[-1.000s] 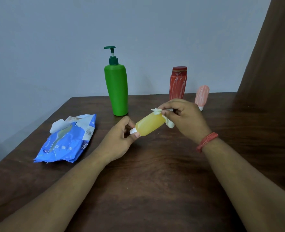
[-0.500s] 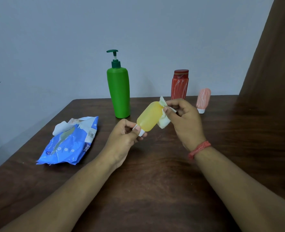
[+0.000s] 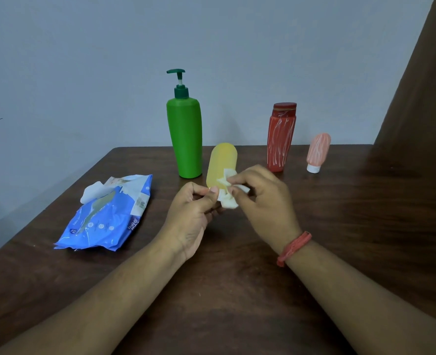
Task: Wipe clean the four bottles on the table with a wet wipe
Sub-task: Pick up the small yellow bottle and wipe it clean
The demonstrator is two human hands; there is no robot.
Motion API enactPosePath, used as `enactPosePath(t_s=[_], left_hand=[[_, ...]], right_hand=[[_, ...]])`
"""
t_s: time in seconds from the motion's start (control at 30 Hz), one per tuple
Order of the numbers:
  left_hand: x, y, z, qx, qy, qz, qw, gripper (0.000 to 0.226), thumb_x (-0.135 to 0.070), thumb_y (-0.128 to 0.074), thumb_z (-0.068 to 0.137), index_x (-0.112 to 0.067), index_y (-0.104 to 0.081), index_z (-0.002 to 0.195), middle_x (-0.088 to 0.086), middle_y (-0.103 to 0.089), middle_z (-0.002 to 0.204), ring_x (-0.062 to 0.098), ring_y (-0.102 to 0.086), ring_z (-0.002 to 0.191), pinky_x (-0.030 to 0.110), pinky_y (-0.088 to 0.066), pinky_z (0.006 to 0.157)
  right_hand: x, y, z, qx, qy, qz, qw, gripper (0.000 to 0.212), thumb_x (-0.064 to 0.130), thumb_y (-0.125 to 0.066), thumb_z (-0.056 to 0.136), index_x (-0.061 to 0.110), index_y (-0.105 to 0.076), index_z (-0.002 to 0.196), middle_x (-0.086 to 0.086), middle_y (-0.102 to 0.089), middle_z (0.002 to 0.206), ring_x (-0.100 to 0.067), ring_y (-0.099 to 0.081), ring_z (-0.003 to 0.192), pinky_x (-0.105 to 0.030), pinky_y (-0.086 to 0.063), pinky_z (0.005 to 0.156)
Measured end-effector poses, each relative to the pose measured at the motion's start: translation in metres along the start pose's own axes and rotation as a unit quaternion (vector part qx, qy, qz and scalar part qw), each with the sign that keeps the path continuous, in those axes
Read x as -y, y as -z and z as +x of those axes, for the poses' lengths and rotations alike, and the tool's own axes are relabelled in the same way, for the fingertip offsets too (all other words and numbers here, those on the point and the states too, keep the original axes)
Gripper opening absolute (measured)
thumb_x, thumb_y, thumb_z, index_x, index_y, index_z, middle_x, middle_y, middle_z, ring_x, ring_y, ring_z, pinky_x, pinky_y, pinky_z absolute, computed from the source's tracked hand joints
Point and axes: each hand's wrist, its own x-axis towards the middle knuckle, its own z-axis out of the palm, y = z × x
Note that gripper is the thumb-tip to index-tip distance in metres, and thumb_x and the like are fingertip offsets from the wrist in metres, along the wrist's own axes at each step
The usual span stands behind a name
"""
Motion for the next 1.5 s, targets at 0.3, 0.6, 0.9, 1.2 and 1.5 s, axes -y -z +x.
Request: enactPosePath(t_s=[0.3, 0.6, 0.9, 1.2, 1.5], left_hand=[[-0.002, 0.001, 0.002, 0.033, 0.022, -0.032, 0.999, 0.013, -0.004, -0.057, 0.099, -0.009, -0.052, 0.088, 0.014, -0.074, 0.09, 0.019, -0.071, 0.075, 0.031, -0.059, 0.07], [-0.001, 0.006, 0.002, 0.105, 0.034, 0.018, 0.994, 0.013, -0.007, -0.055, 0.097, -0.011, -0.049, 0.087, 0.018, -0.067, 0.101, 0.024, -0.072, 0.081, 0.029, -0.055, 0.069], [0.001, 0.01, 0.002, 0.111, 0.061, -0.03, 0.992, 0.017, -0.009, -0.046, 0.102, -0.012, -0.045, 0.086, 0.017, -0.069, 0.089, 0.022, -0.067, 0.071, 0.028, -0.055, 0.062], [0.01, 0.013, 0.006, 0.138, 0.07, 0.01, 0.988, 0.021, -0.028, -0.061, 0.09, -0.011, -0.05, 0.096, 0.012, -0.072, 0.091, 0.019, -0.067, 0.078, 0.032, -0.058, 0.069], [0.006, 0.01, 0.008, 0.082, 0.065, 0.066, 0.992, 0.023, -0.023, -0.049, 0.105, -0.003, -0.061, 0.105, 0.009, -0.066, 0.086, 0.015, -0.063, 0.07, 0.028, -0.057, 0.063]], right_hand=[[0.0, 0.005, 0.003, -0.008, 0.035, -0.067, 0.997, 0.01, 0.003, -0.071, 0.086, 0.008, -0.072, 0.094, 0.0, -0.063, 0.095, -0.006, -0.057, 0.086, -0.009, -0.041, 0.075], [-0.004, 0.02, 0.014, -0.079, -0.041, -0.056, 0.994, 0.008, 0.008, -0.071, 0.088, 0.013, -0.074, 0.095, 0.009, -0.063, 0.094, 0.0, -0.057, 0.087, -0.006, -0.041, 0.076], [0.002, 0.009, 0.002, -0.018, -0.028, 0.006, 0.999, 0.007, 0.005, -0.073, 0.086, 0.011, -0.073, 0.09, 0.009, -0.062, 0.09, 0.001, -0.059, 0.085, -0.01, -0.043, 0.073], [-0.002, 0.004, 0.001, 0.006, -0.02, 0.025, 0.999, 0.008, 0.005, -0.073, 0.085, 0.01, -0.073, 0.091, 0.007, -0.063, 0.09, -0.002, -0.06, 0.085, -0.012, -0.043, 0.071], [-0.004, 0.012, 0.006, -0.031, -0.027, -0.025, 0.999, 0.009, 0.007, -0.071, 0.087, 0.014, -0.071, 0.093, 0.008, -0.062, 0.093, 0.001, -0.057, 0.086, -0.007, -0.04, 0.074]])
